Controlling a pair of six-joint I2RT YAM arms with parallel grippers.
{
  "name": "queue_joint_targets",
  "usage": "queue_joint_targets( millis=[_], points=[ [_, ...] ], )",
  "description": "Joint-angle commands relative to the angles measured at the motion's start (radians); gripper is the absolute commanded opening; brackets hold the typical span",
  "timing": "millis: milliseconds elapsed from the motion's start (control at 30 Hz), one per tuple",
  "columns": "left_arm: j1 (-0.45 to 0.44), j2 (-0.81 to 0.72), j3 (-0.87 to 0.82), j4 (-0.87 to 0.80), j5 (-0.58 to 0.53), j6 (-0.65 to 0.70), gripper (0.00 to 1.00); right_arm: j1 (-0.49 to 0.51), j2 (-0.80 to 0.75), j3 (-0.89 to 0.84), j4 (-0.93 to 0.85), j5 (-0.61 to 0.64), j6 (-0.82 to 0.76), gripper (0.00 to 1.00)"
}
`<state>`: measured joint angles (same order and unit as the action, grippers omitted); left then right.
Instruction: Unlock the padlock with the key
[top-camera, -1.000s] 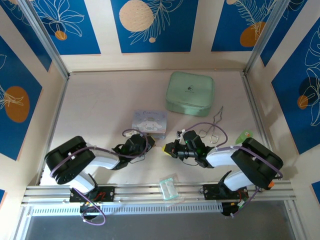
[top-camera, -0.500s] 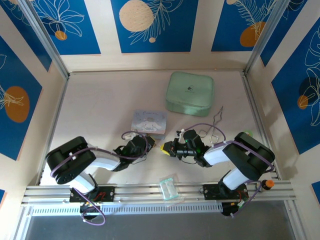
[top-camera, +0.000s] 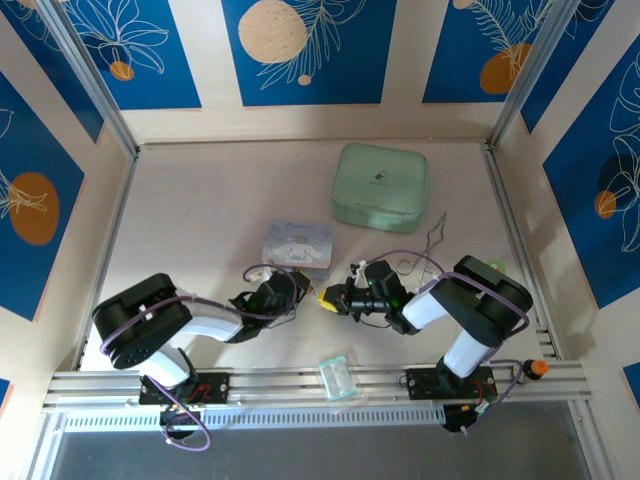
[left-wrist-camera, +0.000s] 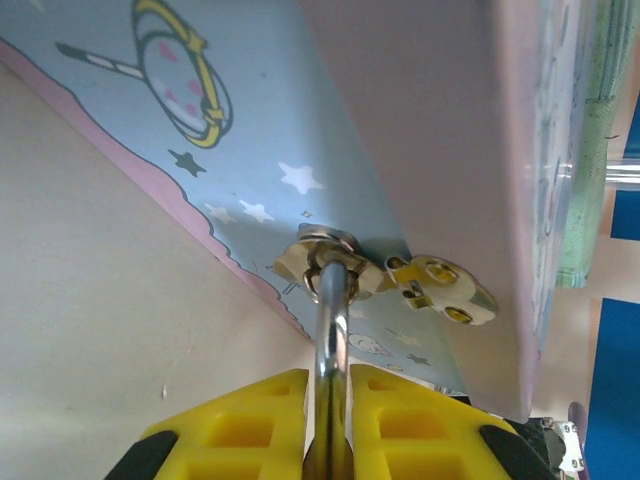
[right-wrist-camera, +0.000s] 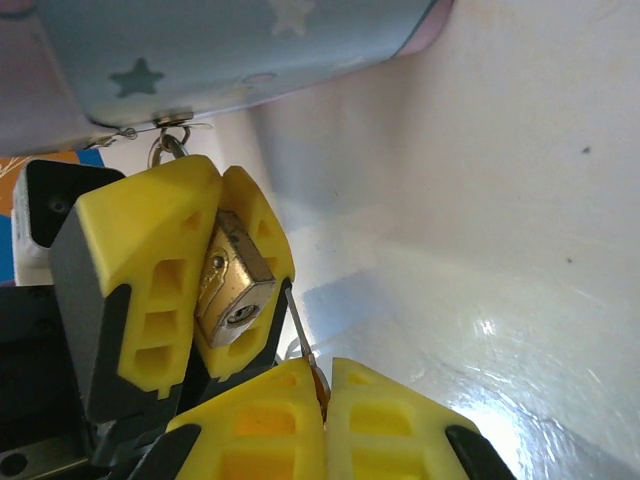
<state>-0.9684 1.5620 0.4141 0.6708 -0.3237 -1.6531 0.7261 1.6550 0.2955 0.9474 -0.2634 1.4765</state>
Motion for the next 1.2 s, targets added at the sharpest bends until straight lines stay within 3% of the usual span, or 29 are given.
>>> queue_joint_targets(
  millis=[0,567,1167],
  points=[
    [-0.019,0.019,0.040,-0.017,-0.033,-0.036,0.06,0.005,0.035,0.011,0.093,-0.015,0.033,0.00],
    [-0.041,0.081,0.047,0.027,-0.101,-0.109,0.05,0.021,0.031,-0.076,0.202,0.093,0.082,0.00],
    [-0.058,0.154,0.040,0.164,-0.076,-0.139,0.02,0.024,0.065,-0.047,0.258,0.094,0.064,0.00]
  ],
)
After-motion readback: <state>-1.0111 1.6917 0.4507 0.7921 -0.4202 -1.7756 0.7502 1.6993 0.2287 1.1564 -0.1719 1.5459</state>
